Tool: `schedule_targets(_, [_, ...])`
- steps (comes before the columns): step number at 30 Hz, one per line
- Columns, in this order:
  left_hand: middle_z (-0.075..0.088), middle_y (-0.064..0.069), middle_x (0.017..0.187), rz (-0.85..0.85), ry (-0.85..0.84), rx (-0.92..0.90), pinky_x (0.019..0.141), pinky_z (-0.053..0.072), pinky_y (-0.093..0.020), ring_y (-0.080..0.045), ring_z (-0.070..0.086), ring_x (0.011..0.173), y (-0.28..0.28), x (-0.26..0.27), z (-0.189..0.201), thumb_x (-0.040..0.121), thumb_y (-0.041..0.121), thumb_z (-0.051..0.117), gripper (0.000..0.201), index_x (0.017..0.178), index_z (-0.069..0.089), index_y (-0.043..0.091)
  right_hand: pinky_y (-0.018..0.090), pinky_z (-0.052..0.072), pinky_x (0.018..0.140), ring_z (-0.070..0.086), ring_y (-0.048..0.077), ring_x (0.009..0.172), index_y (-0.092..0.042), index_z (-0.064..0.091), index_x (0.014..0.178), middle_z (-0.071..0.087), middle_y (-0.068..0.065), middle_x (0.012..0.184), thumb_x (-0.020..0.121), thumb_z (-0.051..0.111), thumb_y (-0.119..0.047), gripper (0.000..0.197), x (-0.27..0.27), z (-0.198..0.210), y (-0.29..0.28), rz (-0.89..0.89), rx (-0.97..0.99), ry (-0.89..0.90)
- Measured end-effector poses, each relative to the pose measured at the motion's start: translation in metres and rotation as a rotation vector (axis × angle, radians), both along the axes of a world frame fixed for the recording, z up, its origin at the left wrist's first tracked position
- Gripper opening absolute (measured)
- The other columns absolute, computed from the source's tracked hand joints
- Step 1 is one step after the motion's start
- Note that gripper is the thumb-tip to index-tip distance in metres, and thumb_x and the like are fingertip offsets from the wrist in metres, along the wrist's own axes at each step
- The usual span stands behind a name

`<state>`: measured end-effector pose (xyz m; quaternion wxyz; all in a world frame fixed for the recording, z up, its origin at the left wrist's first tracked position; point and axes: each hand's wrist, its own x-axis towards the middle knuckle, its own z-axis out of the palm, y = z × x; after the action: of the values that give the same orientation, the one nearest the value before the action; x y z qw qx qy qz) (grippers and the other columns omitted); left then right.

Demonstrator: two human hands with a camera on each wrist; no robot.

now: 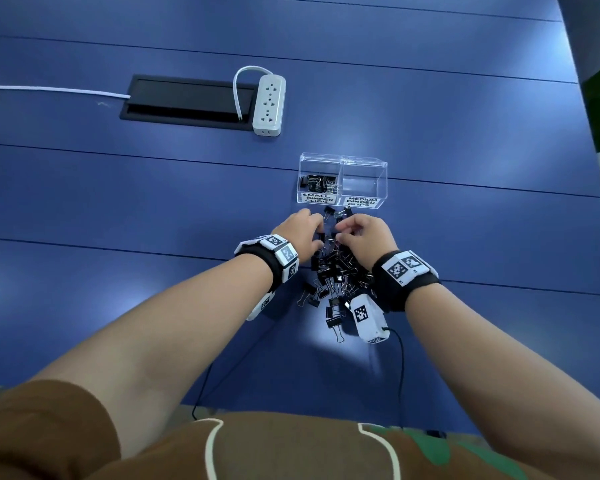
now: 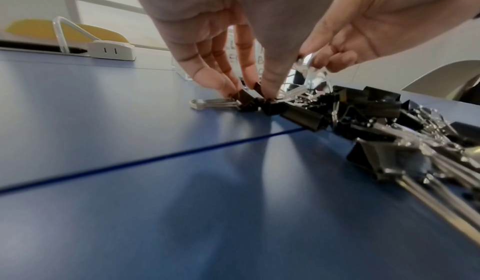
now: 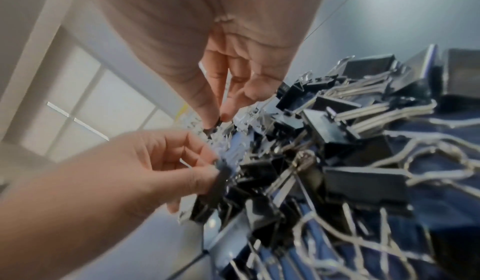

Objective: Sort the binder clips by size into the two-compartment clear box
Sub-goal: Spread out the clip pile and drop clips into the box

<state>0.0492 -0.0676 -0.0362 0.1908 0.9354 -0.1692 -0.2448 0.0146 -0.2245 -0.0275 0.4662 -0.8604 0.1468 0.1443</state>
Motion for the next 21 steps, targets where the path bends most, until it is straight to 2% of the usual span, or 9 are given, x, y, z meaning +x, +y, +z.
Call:
schedule_targets(3, [0.051,-0.005,0.094,0.051,0.018,-0.097,0.075,0.048,-0.038,-0.025,0.052,0.082,0.004,0.000,0.001,0.081,0.014,0.062,0.015,0.088,0.049,0.013,0.022,0.053,0.066,0.059,0.012,0.064,-0.013,0.069,0.094,0.062,-0.003,0.071,0.086,0.061,-0.007,0.012,-0.005,0.007,-0.012,-0.124,0.147,0.010])
schedule_targets(5, [0.051,-0.001,0.085,0.102,0.046,-0.157,0.071,0.047,-0.036,-0.023,0.050,0.075,0.006,-0.001,0.000,0.078,0.007,0.059,0.013,0.079,0.047,0.013,0.022,0.057,0.069,0.062,0.015,0.067,-0.008,0.068,0.094,0.064,0.005,0.075,0.088,0.054,-0.002,0.016,-0.007,0.012,-0.021,-0.240,0.285,0.041])
schedule_targets(8, [0.050,0.006,0.071,0.201,0.079,-0.217,0.068,0.047,-0.034,-0.021,0.051,0.071,0.006,-0.003,0.001,0.077,0.005,0.057,0.011,0.077,0.050,0.014,0.022,0.058,0.063,0.063,0.020,0.069,-0.003,0.066,0.081,0.062,0.012,0.080,0.088,0.044,0.005,0.025,-0.003,0.015,-0.029,-0.435,0.492,0.069])
schedule_targets(10, [0.050,0.007,0.069,0.248,0.077,-0.253,0.068,0.049,-0.036,-0.022,0.051,0.070,0.004,-0.003,0.003,0.078,0.005,0.055,0.011,0.082,0.051,0.014,0.020,0.054,0.056,0.061,0.018,0.064,-0.007,0.066,0.074,0.063,0.011,0.079,0.086,0.047,0.003,0.025,0.002,0.013,-0.033,-0.488,0.507,0.050])
schedule_targets(12, [0.051,0.003,0.076,0.254,0.075,-0.268,0.070,0.049,-0.036,-0.022,0.050,0.069,0.002,-0.003,0.006,0.080,0.006,0.053,0.021,0.098,0.054,0.015,0.020,0.051,0.055,0.056,0.016,0.061,-0.013,0.067,0.073,0.062,0.007,0.075,0.085,0.051,0.000,0.024,0.006,0.008,-0.034,-0.427,0.388,0.026])
schedule_targets(14, [0.049,0.001,0.086,0.207,0.083,-0.227,0.069,0.047,-0.033,-0.021,0.050,0.071,-0.003,-0.001,0.009,0.083,0.009,0.051,0.041,0.122,0.052,0.022,0.024,0.050,0.058,0.054,0.016,0.061,-0.017,0.069,0.079,0.063,0.005,0.075,0.087,0.050,-0.005,0.024,0.008,0.003,-0.031,-0.283,0.146,0.003])
schedule_targets(16, [0.047,-0.001,0.095,0.136,0.088,-0.153,0.073,0.049,-0.033,-0.023,0.053,0.080,-0.009,-0.001,0.011,0.085,0.011,0.048,0.057,0.139,0.040,0.028,0.026,0.049,0.064,0.055,0.017,0.066,-0.017,0.071,0.095,0.063,0.004,0.089,0.089,0.046,-0.008,0.027,0.010,0.002,-0.023,-0.101,-0.107,-0.031])
schedule_targets(19, [0.050,-0.012,0.113,0.044,0.124,-0.034,0.083,0.051,-0.040,-0.031,0.055,0.098,-0.015,-0.002,0.009,0.088,0.014,0.044,0.066,0.149,0.021,0.028,0.032,0.049,0.086,0.058,0.027,0.089,-0.013,0.065,0.114,0.052,0.010,0.113,0.092,0.042,-0.007,0.033,0.010,-0.002,-0.009,0.156,-0.304,-0.059])
schedule_targets(21, [0.049,-0.014,0.120,0.039,0.137,0.018,0.084,0.050,-0.040,-0.033,0.054,0.104,-0.014,-0.005,0.006,0.089,0.015,0.043,0.066,0.149,0.020,0.027,0.035,0.049,0.087,0.057,0.033,0.092,-0.010,0.062,0.119,0.049,0.015,0.116,0.092,0.042,-0.007,0.033,0.009,-0.006,-0.001,0.240,-0.354,-0.074])
